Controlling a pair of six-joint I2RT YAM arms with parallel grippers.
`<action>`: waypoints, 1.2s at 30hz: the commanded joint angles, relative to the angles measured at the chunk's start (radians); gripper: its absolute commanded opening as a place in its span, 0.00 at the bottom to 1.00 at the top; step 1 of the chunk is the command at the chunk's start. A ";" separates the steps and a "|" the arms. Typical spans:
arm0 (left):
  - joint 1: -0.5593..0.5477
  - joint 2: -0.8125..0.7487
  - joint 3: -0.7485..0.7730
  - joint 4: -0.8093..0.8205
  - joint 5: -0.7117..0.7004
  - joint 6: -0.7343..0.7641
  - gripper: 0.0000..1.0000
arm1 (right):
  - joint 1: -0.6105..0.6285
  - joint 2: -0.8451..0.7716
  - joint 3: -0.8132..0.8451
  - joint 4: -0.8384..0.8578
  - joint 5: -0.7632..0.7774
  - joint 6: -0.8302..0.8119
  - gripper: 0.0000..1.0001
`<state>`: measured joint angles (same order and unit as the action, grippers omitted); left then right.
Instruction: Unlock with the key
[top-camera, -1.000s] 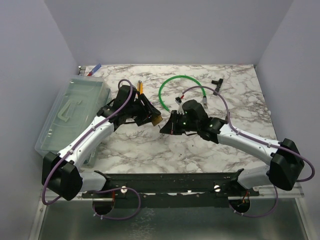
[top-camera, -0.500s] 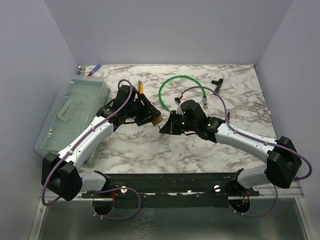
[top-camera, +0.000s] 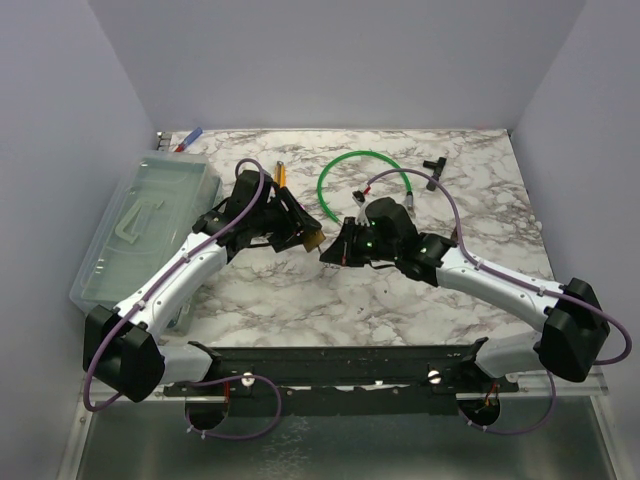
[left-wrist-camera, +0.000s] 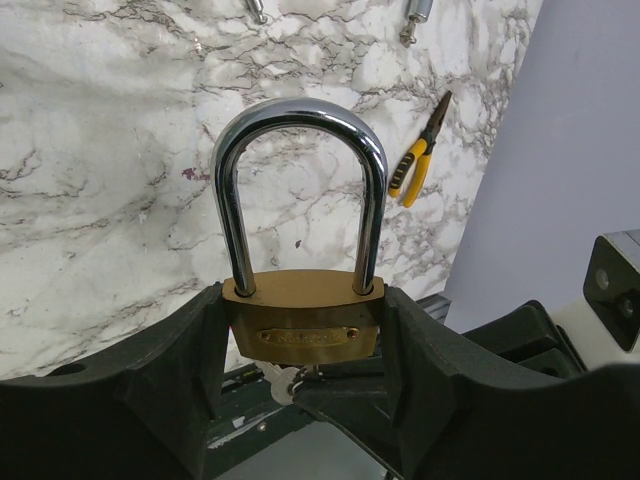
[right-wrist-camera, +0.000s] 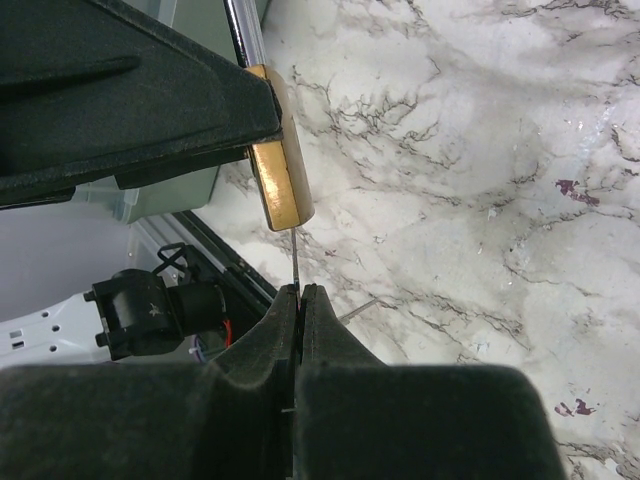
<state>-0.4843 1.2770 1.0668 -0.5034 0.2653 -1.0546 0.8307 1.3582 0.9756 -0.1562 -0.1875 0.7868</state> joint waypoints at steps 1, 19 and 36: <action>0.001 -0.042 0.028 0.044 0.034 -0.018 0.00 | -0.004 0.000 0.029 0.001 0.025 -0.005 0.01; 0.001 -0.064 0.026 0.041 0.048 -0.020 0.00 | -0.004 0.019 0.045 -0.034 0.086 -0.030 0.01; 0.001 -0.037 0.028 0.004 0.026 -0.039 0.00 | -0.004 0.132 0.237 -0.195 0.152 -0.174 0.01</action>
<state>-0.4683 1.2602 1.0664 -0.4965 0.2356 -1.0595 0.8318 1.4517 1.1294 -0.2863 -0.1459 0.6922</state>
